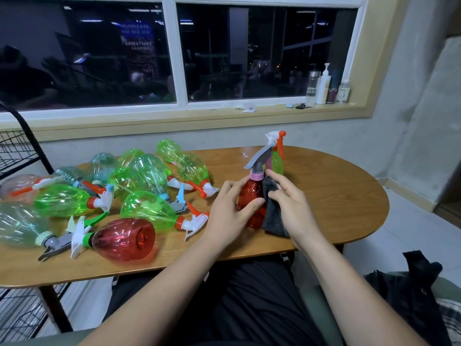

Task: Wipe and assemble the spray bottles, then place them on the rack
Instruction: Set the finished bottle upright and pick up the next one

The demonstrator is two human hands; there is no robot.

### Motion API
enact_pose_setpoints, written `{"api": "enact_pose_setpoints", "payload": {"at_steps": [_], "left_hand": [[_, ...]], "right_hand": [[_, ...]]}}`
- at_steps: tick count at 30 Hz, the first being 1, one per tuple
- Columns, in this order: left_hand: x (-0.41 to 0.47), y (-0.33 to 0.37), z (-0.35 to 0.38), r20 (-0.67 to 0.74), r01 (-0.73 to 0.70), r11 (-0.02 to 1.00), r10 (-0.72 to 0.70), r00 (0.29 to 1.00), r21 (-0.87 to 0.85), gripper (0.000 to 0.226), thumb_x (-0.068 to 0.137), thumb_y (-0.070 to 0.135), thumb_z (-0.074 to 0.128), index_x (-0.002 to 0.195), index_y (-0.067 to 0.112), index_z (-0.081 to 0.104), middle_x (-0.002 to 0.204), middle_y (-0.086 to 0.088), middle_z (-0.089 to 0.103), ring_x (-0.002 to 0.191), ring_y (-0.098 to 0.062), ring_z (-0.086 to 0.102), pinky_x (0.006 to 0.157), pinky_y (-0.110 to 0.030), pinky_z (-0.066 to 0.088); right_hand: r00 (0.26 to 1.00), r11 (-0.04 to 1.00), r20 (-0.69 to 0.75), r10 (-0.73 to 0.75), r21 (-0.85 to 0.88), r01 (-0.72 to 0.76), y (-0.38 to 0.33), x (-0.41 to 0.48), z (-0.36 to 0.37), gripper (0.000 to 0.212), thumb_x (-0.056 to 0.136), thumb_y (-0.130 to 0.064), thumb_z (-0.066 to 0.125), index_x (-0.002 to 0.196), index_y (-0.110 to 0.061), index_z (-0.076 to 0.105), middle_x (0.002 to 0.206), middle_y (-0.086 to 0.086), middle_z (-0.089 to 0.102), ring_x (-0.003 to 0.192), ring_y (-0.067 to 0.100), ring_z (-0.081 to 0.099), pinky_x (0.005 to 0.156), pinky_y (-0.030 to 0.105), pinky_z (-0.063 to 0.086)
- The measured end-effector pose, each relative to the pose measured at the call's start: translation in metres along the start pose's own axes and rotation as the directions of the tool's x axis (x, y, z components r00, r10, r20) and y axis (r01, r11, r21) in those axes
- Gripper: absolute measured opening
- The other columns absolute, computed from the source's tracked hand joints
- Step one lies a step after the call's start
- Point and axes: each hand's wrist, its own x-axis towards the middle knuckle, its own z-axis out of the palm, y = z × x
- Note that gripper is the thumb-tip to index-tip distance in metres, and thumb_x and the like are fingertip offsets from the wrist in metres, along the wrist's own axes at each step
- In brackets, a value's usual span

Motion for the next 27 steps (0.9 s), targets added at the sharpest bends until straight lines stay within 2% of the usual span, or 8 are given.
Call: {"api": "enact_pose_setpoints", "payload": {"at_steps": [4,7,10,12,15,18,21,27], "left_hand": [[-0.001,-0.001,-0.001,-0.006,0.008,1.000,-0.008,1.000,-0.024,0.062,0.097,0.052,0.071,0.154,0.039,0.051,0.137,0.018,0.065,0.124,0.000,0.061,0.103,-0.031,0.054],[-0.002,0.002,-0.001,-0.038,0.043,0.999,-0.044,0.998,-0.014,0.058,0.096,0.047,0.071,0.150,0.041,0.052,0.131,0.019,0.069,0.119,0.003,0.064,0.102,-0.033,0.056],[-0.002,0.002,-0.001,-0.047,0.078,0.997,-0.079,0.996,-0.014,0.058,0.094,0.053,0.073,0.147,0.043,0.052,0.126,0.019,0.070,0.116,0.004,0.064,0.101,-0.033,0.057],[-0.003,0.003,-0.001,-0.036,0.077,0.997,-0.078,0.996,-0.026,0.065,0.090,0.062,0.075,0.147,0.044,0.051,0.128,0.021,0.069,0.119,0.002,0.064,0.101,-0.030,0.056],[-0.002,0.000,0.000,-0.023,0.054,0.998,-0.055,0.998,-0.035,0.068,0.088,0.065,0.076,0.147,0.042,0.051,0.130,0.020,0.067,0.119,0.000,0.064,0.102,-0.035,0.056],[0.001,-0.005,0.003,-0.035,0.016,1.000,-0.016,0.999,0.008,0.069,0.088,0.065,0.074,0.148,0.036,0.054,0.128,0.015,0.058,0.120,-0.004,0.061,0.102,-0.039,0.055],[0.001,-0.006,0.004,-0.056,-0.009,1.000,0.010,0.998,0.028,0.070,0.089,0.059,0.075,0.150,0.032,0.056,0.118,0.008,0.049,0.116,-0.003,0.056,0.100,-0.037,0.054],[0.000,-0.004,0.001,-0.065,0.002,0.999,0.000,0.998,0.038,0.068,0.091,0.057,0.076,0.153,0.038,0.054,0.110,0.012,0.055,0.109,0.000,0.058,0.094,-0.032,0.056]], "right_hand": [[0.999,0.964,0.011,-0.030,-0.264,0.032,0.021,-0.005,-0.007,0.068,0.098,0.002,0.051,0.157,-0.032,0.048,0.149,-0.016,0.060,0.139,-0.001,0.054,0.118,0.032,0.044],[1.000,0.876,0.023,0.004,-0.482,0.007,0.026,-0.008,-0.015,0.071,0.092,-0.006,0.061,0.155,-0.036,0.046,0.140,-0.015,0.065,0.128,0.004,0.061,0.107,0.028,0.049],[0.993,0.812,0.076,0.091,-0.583,-0.030,0.031,-0.008,-0.020,0.068,0.088,-0.005,0.064,0.145,-0.039,0.052,0.123,-0.012,0.071,0.114,0.011,0.067,0.095,0.032,0.054],[0.991,0.815,0.087,0.097,-0.578,-0.029,0.032,-0.004,-0.022,0.067,0.088,0.001,0.062,0.141,-0.040,0.056,0.121,-0.015,0.071,0.115,0.008,0.067,0.094,0.028,0.053],[0.996,0.903,0.017,0.087,-0.424,-0.071,0.026,-0.003,-0.018,0.069,0.090,0.016,0.051,0.137,-0.034,0.062,0.122,-0.017,0.073,0.113,-0.003,0.067,0.089,0.013,0.052],[1.000,0.961,-0.013,0.003,-0.277,-0.006,0.013,-0.001,-0.008,0.078,0.088,0.026,0.039,0.144,-0.025,0.061,0.138,-0.012,0.068,0.127,-0.010,0.059,0.106,0.010,0.045],[0.997,0.980,0.038,-0.063,-0.187,0.069,0.002,0.000,-0.001,0.084,0.086,0.030,0.031,0.143,-0.025,0.059,0.138,-0.016,0.065,0.129,-0.015,0.056,0.106,0.005,0.040],[0.999,0.951,0.022,-0.040,-0.305,0.045,0.030,-0.002,-0.008,0.077,0.100,0.014,0.039,0.158,-0.037,0.047,0.158,-0.019,0.050,0.146,-0.007,0.042,0.122,0.022,0.032]]}}
